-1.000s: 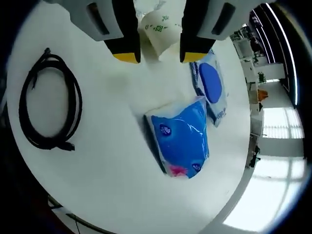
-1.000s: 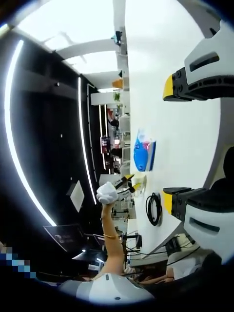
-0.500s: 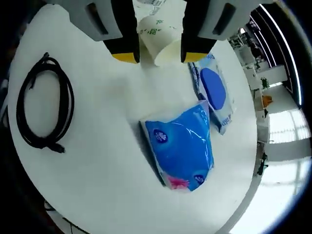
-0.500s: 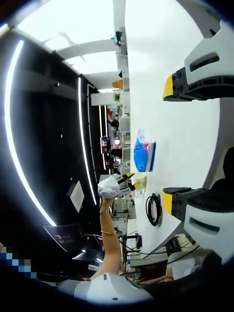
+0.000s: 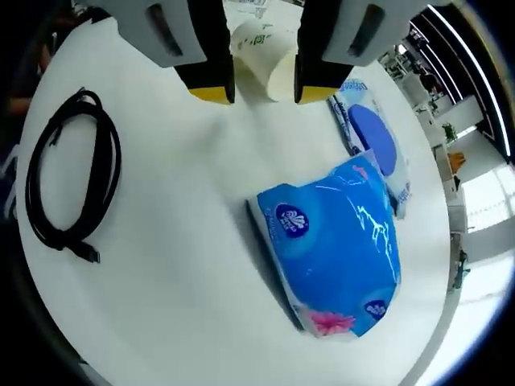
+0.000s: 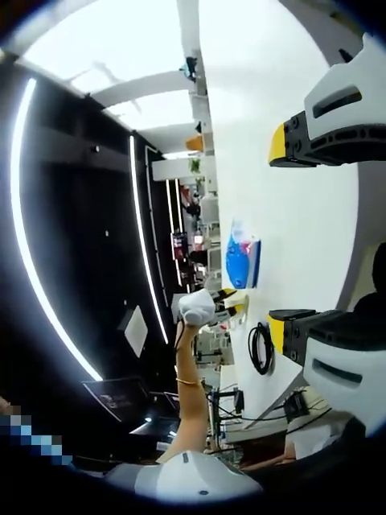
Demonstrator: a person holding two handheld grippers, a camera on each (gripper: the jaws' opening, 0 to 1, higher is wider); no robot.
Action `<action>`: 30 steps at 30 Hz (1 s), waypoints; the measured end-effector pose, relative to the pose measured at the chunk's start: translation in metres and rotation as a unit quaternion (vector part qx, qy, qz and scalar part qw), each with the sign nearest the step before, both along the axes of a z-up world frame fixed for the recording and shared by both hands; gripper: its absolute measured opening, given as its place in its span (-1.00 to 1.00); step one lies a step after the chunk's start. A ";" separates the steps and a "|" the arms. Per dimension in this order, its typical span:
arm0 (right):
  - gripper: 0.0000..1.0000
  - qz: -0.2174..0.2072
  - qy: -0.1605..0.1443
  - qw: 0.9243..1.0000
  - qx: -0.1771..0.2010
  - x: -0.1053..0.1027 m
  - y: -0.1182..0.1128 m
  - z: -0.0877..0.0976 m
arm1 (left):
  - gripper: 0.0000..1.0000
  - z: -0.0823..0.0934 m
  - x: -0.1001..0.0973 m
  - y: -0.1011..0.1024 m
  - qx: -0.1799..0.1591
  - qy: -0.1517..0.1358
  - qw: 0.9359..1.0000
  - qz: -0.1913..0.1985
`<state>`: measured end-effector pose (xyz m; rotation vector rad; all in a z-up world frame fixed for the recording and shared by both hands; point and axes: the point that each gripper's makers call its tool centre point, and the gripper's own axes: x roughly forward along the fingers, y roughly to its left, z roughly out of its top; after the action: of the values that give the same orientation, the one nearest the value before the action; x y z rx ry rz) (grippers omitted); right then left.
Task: Arrange the tabletop items into an orderly group along one side of the table until the central work area is clear of visible clutter.
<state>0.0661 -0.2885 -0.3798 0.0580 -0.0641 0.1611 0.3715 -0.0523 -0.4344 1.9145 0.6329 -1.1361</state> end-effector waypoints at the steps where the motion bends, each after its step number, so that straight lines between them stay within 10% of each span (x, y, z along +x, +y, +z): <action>1: 0.38 0.001 -0.001 1.000 0.000 0.000 0.000 0.001 | -0.47 -0.001 0.001 0.001 0.009 -0.002 1.000 -0.001; 5: 0.38 0.001 -0.002 1.000 -0.002 0.000 0.000 0.002 | -0.48 0.001 0.010 0.011 0.058 -0.035 0.998 -0.002; 30: 0.39 -0.025 0.013 0.999 0.035 -0.010 -0.019 -0.011 | -0.90 -0.008 0.014 0.022 0.081 -0.029 0.996 0.013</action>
<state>0.0564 -0.3078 -0.3904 0.1286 -0.0452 0.1072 0.3853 -0.0299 -0.4419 2.0625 0.7350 -1.0374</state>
